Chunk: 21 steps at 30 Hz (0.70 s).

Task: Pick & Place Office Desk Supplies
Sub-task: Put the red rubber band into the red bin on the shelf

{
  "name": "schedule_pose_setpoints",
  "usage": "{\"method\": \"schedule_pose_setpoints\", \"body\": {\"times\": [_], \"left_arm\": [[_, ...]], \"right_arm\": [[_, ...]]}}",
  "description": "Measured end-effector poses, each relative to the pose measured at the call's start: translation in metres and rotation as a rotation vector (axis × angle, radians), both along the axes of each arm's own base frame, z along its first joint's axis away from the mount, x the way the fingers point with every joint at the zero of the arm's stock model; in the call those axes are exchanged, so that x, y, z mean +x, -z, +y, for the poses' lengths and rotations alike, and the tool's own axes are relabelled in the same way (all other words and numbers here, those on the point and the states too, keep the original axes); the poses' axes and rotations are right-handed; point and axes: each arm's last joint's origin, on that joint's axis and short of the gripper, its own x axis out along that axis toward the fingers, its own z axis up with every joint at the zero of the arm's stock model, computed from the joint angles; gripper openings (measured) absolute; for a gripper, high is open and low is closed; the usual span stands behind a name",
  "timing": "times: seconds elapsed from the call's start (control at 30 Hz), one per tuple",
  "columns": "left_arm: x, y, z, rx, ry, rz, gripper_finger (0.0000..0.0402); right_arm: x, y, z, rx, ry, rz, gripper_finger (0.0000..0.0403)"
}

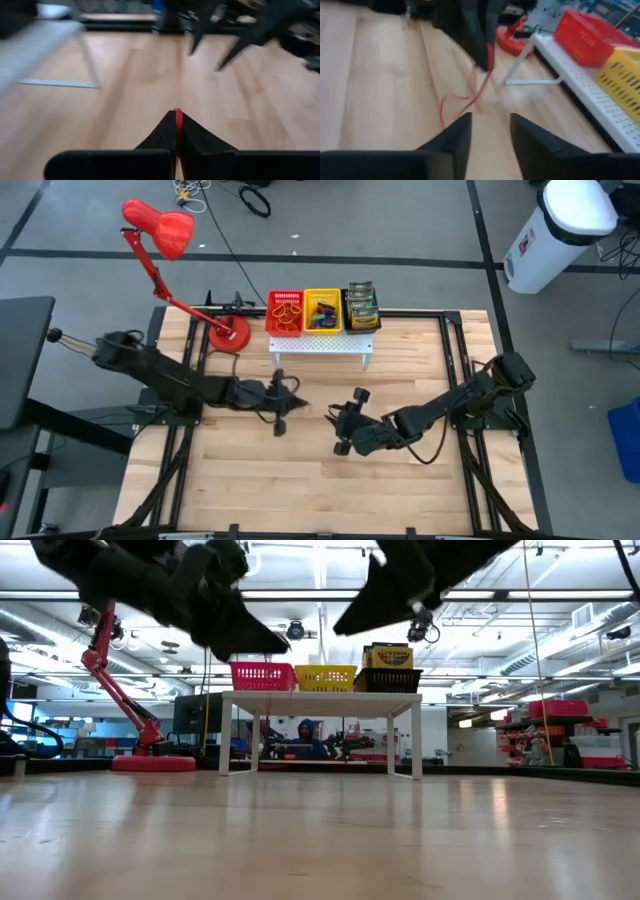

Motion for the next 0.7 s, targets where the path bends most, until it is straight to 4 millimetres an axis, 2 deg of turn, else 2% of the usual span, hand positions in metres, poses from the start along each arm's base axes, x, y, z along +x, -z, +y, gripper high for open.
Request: {"method": "schedule_pose_setpoints", "body": {"times": [0.1,0.2,0.3,0.53,0.57,0.7], "left_arm": [[-0.014,-0.021,0.009,0.029,-0.086,-0.016,0.0004],[-0.023,-0.047,0.021,0.047,-0.162,-0.027,0.0003],[-0.028,-0.08,0.035,0.086,-0.214,-0.056,0.0003],[-0.038,-0.147,0.083,0.272,-0.42,-0.034,0.0004],[-0.039,-0.153,0.091,0.296,-0.45,-0.023,0.0004],[-0.043,-0.166,0.118,0.347,-0.515,-0.008,0.0004]], "right_arm": [[-0.005,-0.007,0.0,0.0,0.019,-0.011,0.0169],[-0.007,-0.007,-0.001,0.008,0.01,0.01,0.0181],[-0.007,-0.007,-0.001,0.006,0.004,0.015,0.0154],[-0.008,-0.004,0.0,0.0,-0.024,0.053,0.0014],[-0.008,-0.004,0.0,0.004,-0.033,0.057,0.0009],[-0.008,-0.004,0.0,0.014,-0.043,0.059,0.0032]]}}
